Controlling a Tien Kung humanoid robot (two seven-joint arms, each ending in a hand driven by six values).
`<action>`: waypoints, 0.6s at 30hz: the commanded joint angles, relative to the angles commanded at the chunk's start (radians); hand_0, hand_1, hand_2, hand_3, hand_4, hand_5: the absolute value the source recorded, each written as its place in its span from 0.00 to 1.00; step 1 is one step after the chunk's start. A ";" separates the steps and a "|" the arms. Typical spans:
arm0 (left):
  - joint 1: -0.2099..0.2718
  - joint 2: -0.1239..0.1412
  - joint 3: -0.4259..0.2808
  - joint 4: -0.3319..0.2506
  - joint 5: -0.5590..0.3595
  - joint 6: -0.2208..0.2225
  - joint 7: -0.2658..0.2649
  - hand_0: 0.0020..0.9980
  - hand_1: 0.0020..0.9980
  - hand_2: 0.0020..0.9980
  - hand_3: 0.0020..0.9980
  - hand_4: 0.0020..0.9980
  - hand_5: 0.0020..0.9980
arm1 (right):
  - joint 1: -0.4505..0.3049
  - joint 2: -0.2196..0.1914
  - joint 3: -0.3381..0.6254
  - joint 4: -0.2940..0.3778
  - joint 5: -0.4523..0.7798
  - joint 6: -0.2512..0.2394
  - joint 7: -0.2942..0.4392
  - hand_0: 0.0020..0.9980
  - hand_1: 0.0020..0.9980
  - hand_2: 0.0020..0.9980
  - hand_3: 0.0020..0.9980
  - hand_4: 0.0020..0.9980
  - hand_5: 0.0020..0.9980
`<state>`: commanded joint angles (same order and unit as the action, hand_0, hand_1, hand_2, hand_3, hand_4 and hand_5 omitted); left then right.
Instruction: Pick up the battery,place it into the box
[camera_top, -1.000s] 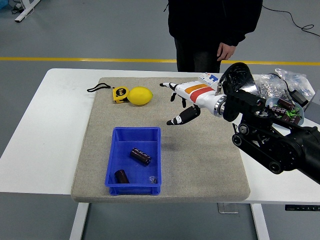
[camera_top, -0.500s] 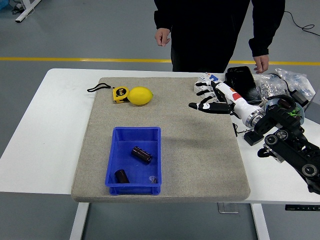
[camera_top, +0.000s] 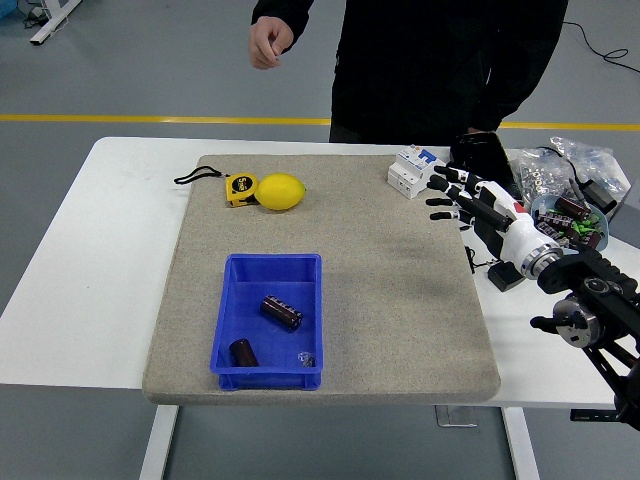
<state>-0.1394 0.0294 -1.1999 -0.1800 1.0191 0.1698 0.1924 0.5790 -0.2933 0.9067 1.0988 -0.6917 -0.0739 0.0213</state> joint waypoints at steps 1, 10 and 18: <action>0.000 0.000 0.000 0.000 0.001 -0.001 0.000 0.73 0.69 0.69 0.59 0.64 0.54 | -0.007 0.000 0.007 0.003 0.007 0.002 0.001 0.57 0.65 0.78 0.83 1.00 0.57; 0.003 0.000 -0.008 0.000 0.015 -0.003 0.008 0.73 0.69 0.70 0.59 0.65 0.54 | -0.071 0.012 0.074 0.041 0.055 0.021 0.006 0.57 0.65 0.78 0.83 1.00 0.59; 0.006 -0.001 -0.018 0.000 0.024 -0.002 0.008 0.73 0.69 0.70 0.59 0.64 0.54 | -0.090 0.027 0.102 0.035 0.067 0.020 0.006 0.57 0.65 0.78 0.83 1.00 0.59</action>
<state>-0.1335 0.0286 -1.2179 -0.1800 1.0428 0.1681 0.2004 0.4888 -0.2663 1.0083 1.1336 -0.6245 -0.0541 0.0276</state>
